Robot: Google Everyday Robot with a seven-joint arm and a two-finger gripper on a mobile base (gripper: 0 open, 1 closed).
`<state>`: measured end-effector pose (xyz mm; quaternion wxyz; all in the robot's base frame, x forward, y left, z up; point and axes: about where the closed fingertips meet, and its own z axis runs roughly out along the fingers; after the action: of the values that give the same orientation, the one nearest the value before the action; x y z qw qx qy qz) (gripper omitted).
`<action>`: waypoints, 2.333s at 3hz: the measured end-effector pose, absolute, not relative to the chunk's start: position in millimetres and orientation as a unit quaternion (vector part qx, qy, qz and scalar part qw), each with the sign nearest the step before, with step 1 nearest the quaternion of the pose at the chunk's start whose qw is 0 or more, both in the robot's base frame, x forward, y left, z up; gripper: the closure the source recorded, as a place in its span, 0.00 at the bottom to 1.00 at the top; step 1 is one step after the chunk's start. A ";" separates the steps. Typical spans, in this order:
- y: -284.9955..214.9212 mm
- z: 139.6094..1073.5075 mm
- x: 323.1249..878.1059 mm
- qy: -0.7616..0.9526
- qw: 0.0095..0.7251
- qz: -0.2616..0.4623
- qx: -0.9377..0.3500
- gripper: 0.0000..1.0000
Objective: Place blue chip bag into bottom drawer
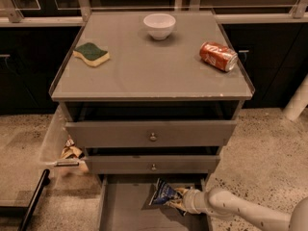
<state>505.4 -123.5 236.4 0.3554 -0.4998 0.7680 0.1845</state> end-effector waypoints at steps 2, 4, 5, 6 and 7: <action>-114.5 192.0 522.5 0.757 0.388 0.142 -0.507 1.00; -92.8 154.2 523.9 0.721 0.390 0.170 -0.546 1.00; -93.2 153.6 524.3 0.721 0.390 0.172 -0.547 0.82; -93.1 153.6 524.3 0.721 0.390 0.172 -0.547 0.58; -93.1 153.6 524.2 0.721 0.390 0.172 -0.547 0.35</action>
Offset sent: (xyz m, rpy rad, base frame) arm 0.0296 0.0197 -0.0731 -0.0298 -0.1769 0.0497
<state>524.2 -93.1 153.6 0.3896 -0.5467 0.7210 0.1717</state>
